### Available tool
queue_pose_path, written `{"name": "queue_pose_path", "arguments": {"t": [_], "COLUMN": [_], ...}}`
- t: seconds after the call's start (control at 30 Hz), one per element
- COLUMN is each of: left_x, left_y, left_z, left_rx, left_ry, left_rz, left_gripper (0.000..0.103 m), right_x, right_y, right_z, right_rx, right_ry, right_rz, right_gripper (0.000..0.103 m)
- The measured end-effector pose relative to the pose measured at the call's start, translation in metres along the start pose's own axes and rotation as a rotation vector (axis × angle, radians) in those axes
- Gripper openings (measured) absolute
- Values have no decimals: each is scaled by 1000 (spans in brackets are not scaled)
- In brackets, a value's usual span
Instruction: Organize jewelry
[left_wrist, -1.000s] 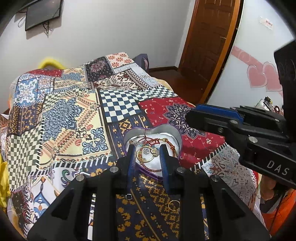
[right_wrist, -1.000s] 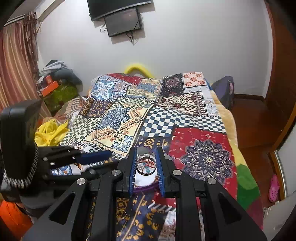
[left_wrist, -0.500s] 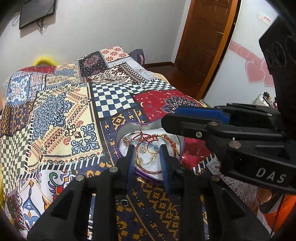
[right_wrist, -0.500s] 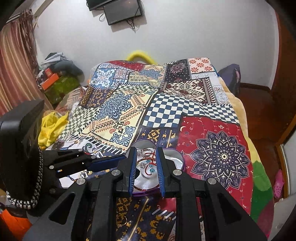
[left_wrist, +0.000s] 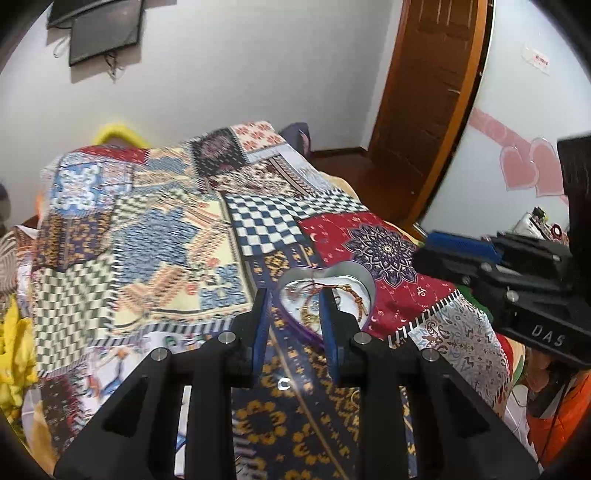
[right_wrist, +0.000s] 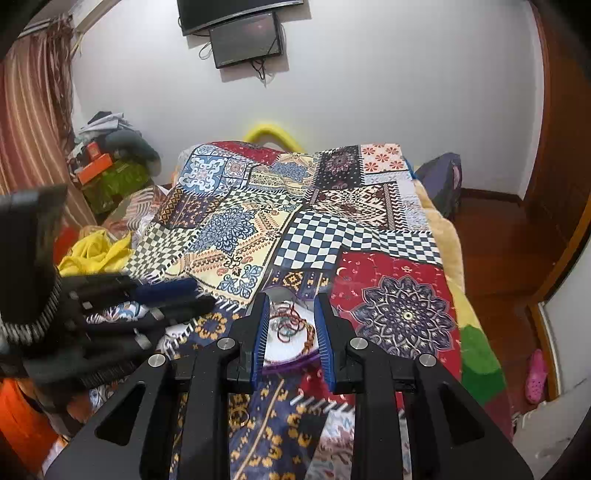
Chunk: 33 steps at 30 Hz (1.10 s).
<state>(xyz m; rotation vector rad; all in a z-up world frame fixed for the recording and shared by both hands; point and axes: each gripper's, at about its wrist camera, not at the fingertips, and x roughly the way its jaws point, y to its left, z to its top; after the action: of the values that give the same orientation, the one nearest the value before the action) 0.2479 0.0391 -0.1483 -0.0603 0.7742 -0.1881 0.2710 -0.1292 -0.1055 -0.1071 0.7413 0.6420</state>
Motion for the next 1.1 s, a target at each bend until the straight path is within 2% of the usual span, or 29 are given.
{"name": "queue_pose_path", "arguments": {"t": [0.17, 0.3, 0.6, 0.8, 1.0, 1.1], "left_x": [-26, -33, -32, -23, -15, -11], "left_y": [3, 3, 8, 11, 15, 15], "left_z": [-7, -18, -53, -73, -82, -84], "left_rx": [-3, -4, -11, -18, -26, -25], "left_ry": [-19, -9, 61, 109, 136, 145], "left_rz": [21, 30, 40, 33, 26, 22], "left_gripper": [33, 34, 36, 36, 36, 36], "right_x": [-4, 4, 31, 49, 54, 55], "right_y": [8, 12, 31, 46, 52, 52], "right_z": [-14, -29, -70, -86, -89, -90], "right_rx": [-21, -18, -50, -96, -128, -125], "right_ry": [23, 74, 224, 287, 263, 249], "right_rz": [-23, -16, 11, 25, 13, -4], "right_gripper": [22, 22, 23, 22, 22, 16]}}
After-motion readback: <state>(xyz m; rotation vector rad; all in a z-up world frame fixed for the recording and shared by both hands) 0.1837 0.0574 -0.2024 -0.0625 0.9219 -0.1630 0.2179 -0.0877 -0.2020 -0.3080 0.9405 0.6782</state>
